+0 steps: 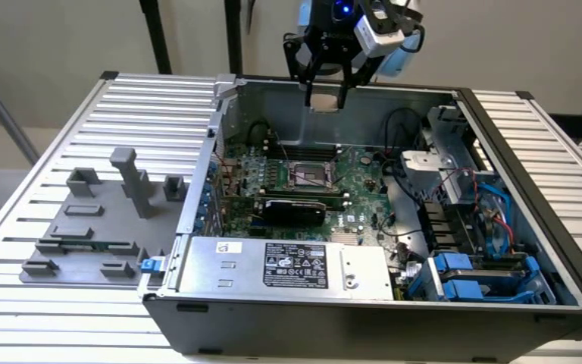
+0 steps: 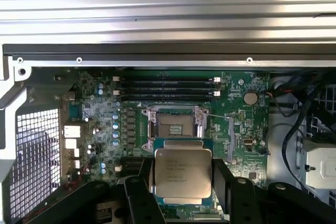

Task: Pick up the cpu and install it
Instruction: 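Pick up the cpu and move it towards the insertion slot, then place the cpu into insertion slot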

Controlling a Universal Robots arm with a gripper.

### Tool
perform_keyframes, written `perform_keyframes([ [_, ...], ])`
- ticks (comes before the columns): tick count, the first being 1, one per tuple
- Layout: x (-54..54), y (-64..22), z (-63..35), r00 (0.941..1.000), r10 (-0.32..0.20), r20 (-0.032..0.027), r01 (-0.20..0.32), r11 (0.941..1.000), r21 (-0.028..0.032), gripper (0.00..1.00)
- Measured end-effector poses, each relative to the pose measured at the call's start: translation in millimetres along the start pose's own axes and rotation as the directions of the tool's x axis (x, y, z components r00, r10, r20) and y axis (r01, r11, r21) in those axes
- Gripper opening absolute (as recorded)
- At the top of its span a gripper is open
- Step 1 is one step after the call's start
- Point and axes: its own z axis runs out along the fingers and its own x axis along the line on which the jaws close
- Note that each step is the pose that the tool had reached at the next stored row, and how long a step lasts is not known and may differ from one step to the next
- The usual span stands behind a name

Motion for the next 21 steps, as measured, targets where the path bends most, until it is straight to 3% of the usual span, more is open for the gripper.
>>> perform_keyframes([
  [14,0.0,0.0,0.1,1.0000,0.001,0.0000,-0.001,1.0000,0.0000,0.55],
  [18,0.0,0.0,1.2,0.9979,0.064,0.0005,-0.064,0.9979,-0.0012,0.55],
  [21,0.0,0.0,2.3,0.9930,0.118,0.0011,-0.118,0.9930,-0.0023,0.55],
])
